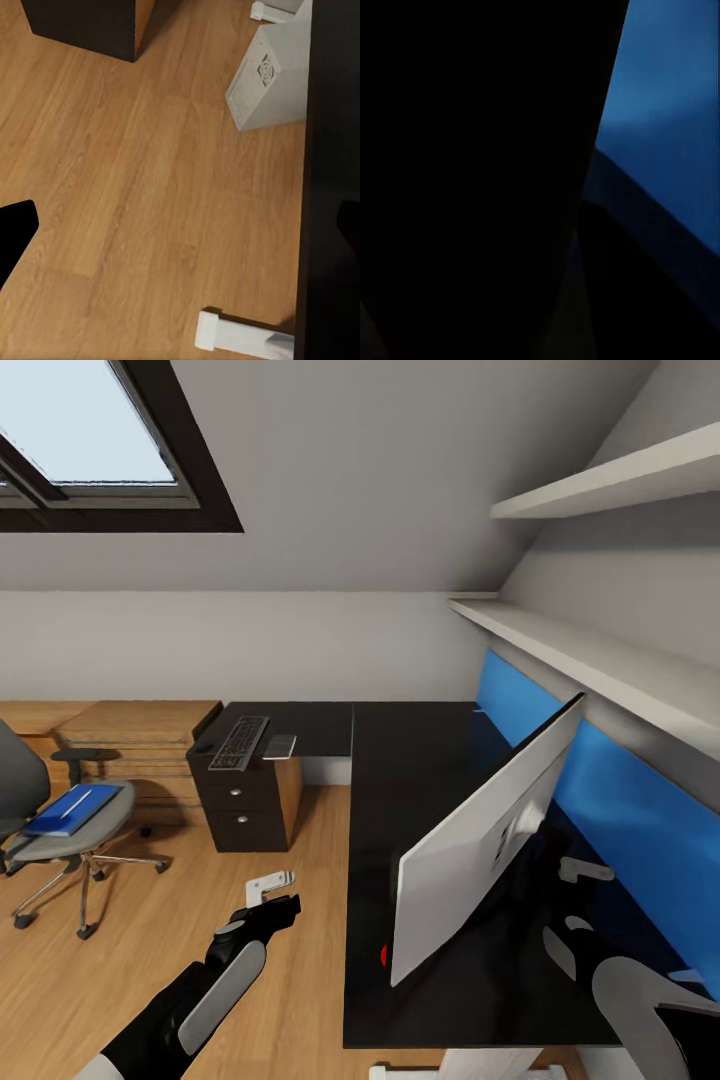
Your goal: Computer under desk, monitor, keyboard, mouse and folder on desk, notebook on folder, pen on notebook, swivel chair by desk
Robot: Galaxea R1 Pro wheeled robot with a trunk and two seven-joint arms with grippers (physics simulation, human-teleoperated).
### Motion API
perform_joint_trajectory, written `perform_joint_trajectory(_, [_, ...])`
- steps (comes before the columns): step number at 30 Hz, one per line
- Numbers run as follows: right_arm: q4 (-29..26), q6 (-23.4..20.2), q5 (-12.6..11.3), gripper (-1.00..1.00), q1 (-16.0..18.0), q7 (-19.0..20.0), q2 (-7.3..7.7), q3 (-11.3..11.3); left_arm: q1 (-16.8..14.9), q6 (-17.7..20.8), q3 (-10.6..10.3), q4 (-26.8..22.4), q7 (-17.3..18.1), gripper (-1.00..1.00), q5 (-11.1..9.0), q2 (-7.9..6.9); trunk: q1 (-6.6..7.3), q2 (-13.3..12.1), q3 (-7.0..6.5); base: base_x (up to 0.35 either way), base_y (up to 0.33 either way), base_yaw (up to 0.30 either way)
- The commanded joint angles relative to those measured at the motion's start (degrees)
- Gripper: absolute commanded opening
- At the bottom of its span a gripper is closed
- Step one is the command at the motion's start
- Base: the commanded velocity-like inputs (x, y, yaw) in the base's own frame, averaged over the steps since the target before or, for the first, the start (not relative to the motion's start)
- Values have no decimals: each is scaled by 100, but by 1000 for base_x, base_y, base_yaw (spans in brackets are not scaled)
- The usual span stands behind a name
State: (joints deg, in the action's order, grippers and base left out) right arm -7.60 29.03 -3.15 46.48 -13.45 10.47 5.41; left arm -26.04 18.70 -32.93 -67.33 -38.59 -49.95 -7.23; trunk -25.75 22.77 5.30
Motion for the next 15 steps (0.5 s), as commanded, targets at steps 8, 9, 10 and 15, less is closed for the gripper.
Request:
perform_joint_trajectory(8, [-10,34,-10,-100,10,27,-1,5,-7,11,-12,-8,-43,100,-23,-6,-3,15,12,189,-174,0])
perform_joint_trajectory(9, [-11,33,-10,-100,10,29,-1,5,-7,11,-12,-8,-43,100,-23,-6,-3,15,12,201,-180,0])
perform_joint_trajectory(10, [-10,33,-10,-100,10,31,-1,4,-7,11,-12,-8,-43,100,-23,-6,-3,15,12,198,-160,0])
perform_joint_trajectory(15, [-8,33,-10,-100,10,35,-1,4,-7,11,-12,-9,-43,100,-12,-6,-3,15,12,206,-78,0])
